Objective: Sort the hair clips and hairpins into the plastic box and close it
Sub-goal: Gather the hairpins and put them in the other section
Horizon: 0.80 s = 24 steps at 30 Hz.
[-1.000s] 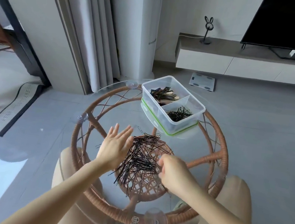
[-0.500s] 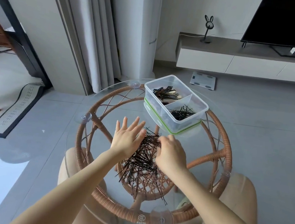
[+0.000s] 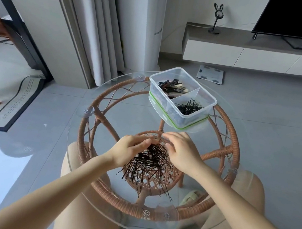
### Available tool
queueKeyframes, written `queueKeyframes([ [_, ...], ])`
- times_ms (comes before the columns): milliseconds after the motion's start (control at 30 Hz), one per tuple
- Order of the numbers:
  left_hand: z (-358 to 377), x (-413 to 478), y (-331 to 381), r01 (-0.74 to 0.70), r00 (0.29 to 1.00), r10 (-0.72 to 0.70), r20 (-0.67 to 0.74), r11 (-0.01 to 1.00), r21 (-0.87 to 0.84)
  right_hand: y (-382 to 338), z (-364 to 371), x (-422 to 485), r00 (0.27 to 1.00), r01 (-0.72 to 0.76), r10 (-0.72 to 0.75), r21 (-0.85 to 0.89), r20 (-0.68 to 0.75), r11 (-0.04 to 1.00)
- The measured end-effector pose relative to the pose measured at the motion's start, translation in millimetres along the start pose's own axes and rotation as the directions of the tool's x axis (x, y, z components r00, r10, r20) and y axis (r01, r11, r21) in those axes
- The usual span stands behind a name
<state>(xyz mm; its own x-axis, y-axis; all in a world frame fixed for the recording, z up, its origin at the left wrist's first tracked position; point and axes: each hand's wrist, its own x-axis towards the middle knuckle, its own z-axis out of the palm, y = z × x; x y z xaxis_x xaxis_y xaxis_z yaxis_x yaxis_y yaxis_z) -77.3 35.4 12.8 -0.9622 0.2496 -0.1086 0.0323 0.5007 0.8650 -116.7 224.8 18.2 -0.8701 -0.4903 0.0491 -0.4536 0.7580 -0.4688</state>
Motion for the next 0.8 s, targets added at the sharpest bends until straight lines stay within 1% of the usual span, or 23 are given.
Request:
queueKeyframes([
  [33, -2.2, -2.4, 2.4, 0.024, 0.999, -0.025, -0.021, 0.999, -0.029, -3.0, 1.2, 0.2, 1.000, 0.024, -0.025, 0.013, 0.018, 1.000],
  [100, -5.9, -9.8, 6.1, 0.067, 0.990, -0.076, -0.120, 0.995, -0.073, -9.0, 2.4, -3.1, 0.994, 0.057, -0.063, 0.077, 0.084, 0.995],
  [133, -7.3, -13.9, 6.6, 0.091, 0.976, -0.095, -0.198, 0.995, -0.030, -11.1, 0.8, -6.6, 0.989, 0.061, -0.076, 0.117, 0.130, 0.991],
  [167, -9.0, -18.2, 6.4, 0.126, 0.956, -0.097, -0.276, 0.988, 0.091, -11.9, -2.9, -11.0, 0.982, 0.058, -0.085, 0.155, 0.171, 0.986],
  [200, -10.2, -23.2, 6.3, 0.184, 0.941, -0.093, -0.326, 0.948, 0.260, -11.5, -7.8, -16.2, 0.976, 0.058, -0.094, 0.183, 0.195, 0.981],
  [233, -11.0, -28.7, 7.0, 0.248, 0.936, -0.109, -0.334, 0.879, 0.408, -9.5, -13.5, -21.5, 0.975, 0.062, -0.100, 0.188, 0.201, 0.980],
  [267, -11.1, -34.7, 8.6, 0.298, 0.938, -0.150, -0.314, 0.811, 0.503, -6.0, -19.2, -28.0, 0.976, 0.064, -0.094, 0.155, 0.194, 0.986],
  [300, -10.8, -40.2, 10.4, 0.325, 0.939, -0.195, -0.282, 0.768, 0.552, -1.7, -24.8, -34.6, 0.979, 0.056, -0.071, 0.084, 0.190, 0.995],
  [333, -9.1, -45.5, 12.2, 0.329, 0.942, -0.220, -0.252, 0.750, 0.574, 2.2, -29.0, -41.7, 0.979, 0.030, -0.029, -0.002, 0.203, 1.000],
  [400, -1.5, -54.2, 15.7, 0.293, 0.956, -0.217, -0.196, 0.719, 0.630, 6.5, -29.8, -56.2, 0.960, -0.018, 0.058, -0.145, 0.272, 0.989],
  [467, 10.9, -57.1, 17.0, 0.239, 0.971, -0.169, -0.169, 0.659, 0.713, 3.6, -17.2, -67.9, 0.944, 0.009, 0.071, -0.242, 0.322, 0.970],
  [500, 17.5, -56.2, 17.3, 0.222, 0.975, -0.150, -0.164, 0.631, 0.743, -0.1, -8.6, -71.0, 0.952, 0.023, 0.060, -0.265, 0.301, 0.964],
  [533, 23.1, -54.4, 17.9, 0.213, 0.977, -0.140, -0.161, 0.617, 0.758, -4.4, -0.5, -71.7, 0.967, 0.023, 0.049, -0.275, 0.251, 0.961],
  [600, 30.1, -50.1, 19.8, 0.218, 0.976, -0.146, -0.162, 0.628, 0.747, -13.4, 9.8, -66.7, 0.988, 0.000, 0.042, -0.268, 0.152, 0.964],
  [733, 30.7, -38.4, 22.6, 0.269, 0.963, -0.202, -0.179, 0.707, 0.654, -23.0, 15.8, -51.0, 0.995, 0.006, 0.009, -0.154, 0.097, 0.988],
  [800, 27.0, -32.0, 23.3, 0.290, 0.957, -0.206, -0.205, 0.741, 0.606, -26.0, 18.7, -45.0, 0.999, 0.015, -0.010, -0.098, 0.047, 0.995],
])
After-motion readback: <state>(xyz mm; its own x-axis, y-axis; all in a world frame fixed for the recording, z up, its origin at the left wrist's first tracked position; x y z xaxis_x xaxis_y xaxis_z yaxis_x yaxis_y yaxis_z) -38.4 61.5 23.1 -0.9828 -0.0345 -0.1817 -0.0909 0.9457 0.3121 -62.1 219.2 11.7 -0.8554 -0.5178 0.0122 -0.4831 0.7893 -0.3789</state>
